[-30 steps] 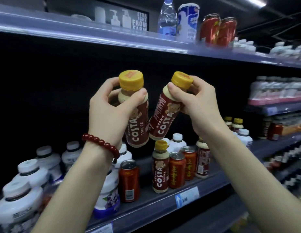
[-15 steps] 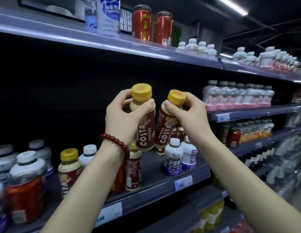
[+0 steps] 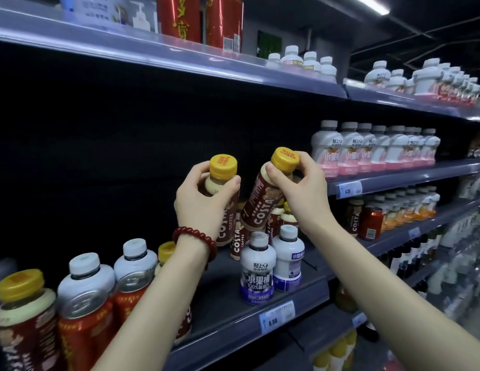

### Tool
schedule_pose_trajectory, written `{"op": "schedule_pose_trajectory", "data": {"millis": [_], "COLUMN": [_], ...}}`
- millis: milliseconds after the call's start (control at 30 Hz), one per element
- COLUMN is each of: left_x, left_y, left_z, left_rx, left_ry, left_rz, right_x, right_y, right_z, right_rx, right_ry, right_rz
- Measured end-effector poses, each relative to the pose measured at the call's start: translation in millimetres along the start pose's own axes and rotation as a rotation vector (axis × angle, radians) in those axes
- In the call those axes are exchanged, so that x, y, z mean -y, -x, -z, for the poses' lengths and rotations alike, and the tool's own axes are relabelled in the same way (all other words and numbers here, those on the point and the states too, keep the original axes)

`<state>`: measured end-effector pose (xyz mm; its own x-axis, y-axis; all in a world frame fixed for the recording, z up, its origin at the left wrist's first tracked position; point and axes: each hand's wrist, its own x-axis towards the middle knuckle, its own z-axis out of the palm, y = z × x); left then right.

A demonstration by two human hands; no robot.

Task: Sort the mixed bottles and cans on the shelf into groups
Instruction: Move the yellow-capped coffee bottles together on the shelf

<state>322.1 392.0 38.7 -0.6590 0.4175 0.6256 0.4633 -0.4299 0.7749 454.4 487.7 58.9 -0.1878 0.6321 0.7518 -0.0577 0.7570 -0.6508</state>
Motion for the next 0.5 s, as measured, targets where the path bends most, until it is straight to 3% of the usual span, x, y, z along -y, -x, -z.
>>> {"op": "schedule_pose_trajectory", "data": {"millis": [200,500], "left_x": [49,112], "left_y": [-16,-45], "left_z": [-42,-81], "left_rx": [-0.046,0.007], "left_ry": [-0.056,-0.158], "left_rz": [0.074,0.319], "right_x": [-60,-125], "right_y": [-31,-78], "right_z": [2,-8], "right_rx": [0.078,0.459], "right_ry": [-0.015,0.101], "right_rz": [-0.036,-0.119]}}
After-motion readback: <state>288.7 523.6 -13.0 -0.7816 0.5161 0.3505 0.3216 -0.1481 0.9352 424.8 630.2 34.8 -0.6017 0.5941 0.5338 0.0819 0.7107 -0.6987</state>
